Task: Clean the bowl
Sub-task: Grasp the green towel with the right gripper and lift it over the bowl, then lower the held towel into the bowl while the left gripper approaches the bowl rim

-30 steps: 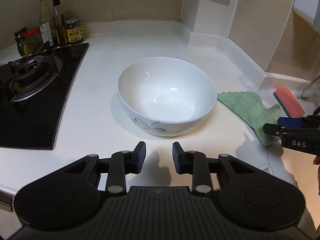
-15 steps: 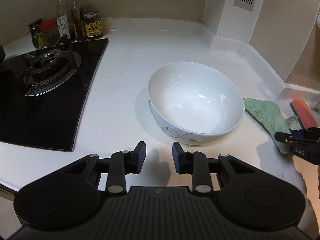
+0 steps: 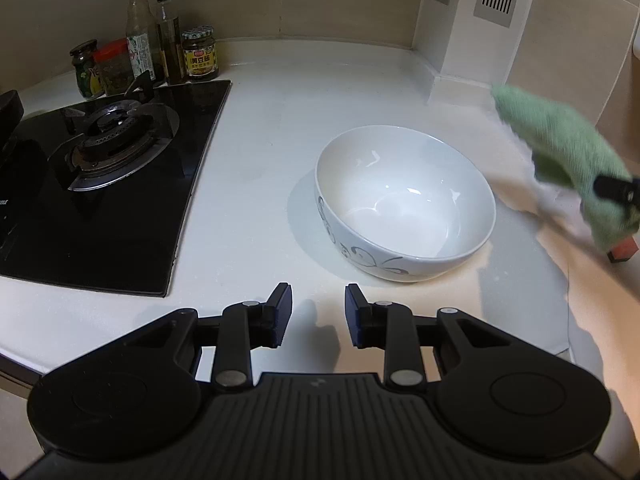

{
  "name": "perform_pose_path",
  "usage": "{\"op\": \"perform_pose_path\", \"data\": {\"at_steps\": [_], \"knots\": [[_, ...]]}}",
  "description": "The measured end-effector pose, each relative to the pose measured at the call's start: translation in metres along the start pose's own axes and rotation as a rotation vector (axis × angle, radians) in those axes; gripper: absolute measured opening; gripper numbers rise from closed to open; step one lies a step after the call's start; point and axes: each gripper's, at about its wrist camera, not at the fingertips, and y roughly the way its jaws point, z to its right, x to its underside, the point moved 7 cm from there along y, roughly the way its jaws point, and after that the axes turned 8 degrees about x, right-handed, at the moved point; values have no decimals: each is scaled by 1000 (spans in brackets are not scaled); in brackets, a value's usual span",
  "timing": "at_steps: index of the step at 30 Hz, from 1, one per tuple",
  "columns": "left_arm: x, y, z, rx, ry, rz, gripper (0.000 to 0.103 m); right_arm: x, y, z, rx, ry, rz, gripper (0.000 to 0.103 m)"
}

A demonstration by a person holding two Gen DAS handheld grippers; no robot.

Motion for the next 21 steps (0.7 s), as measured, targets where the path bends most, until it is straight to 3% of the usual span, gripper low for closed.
{"op": "perform_pose_path", "data": {"at_steps": [4, 8, 14, 21], "knots": [[-6, 5, -3, 9, 7, 3, 35, -33, -1, -27, -85, -59, 17, 14], [-11, 10, -8, 8, 20, 6, 34, -47, 20, -66, -165, -143, -29, 14], [-25, 12, -19, 19, 33, 24, 34, -43, 61, -112, -260, -225, -182, 14], [-42, 13, -41, 6, -39, 48, 34, -28, 103, -134, -343, -286, -396, 14]]}}
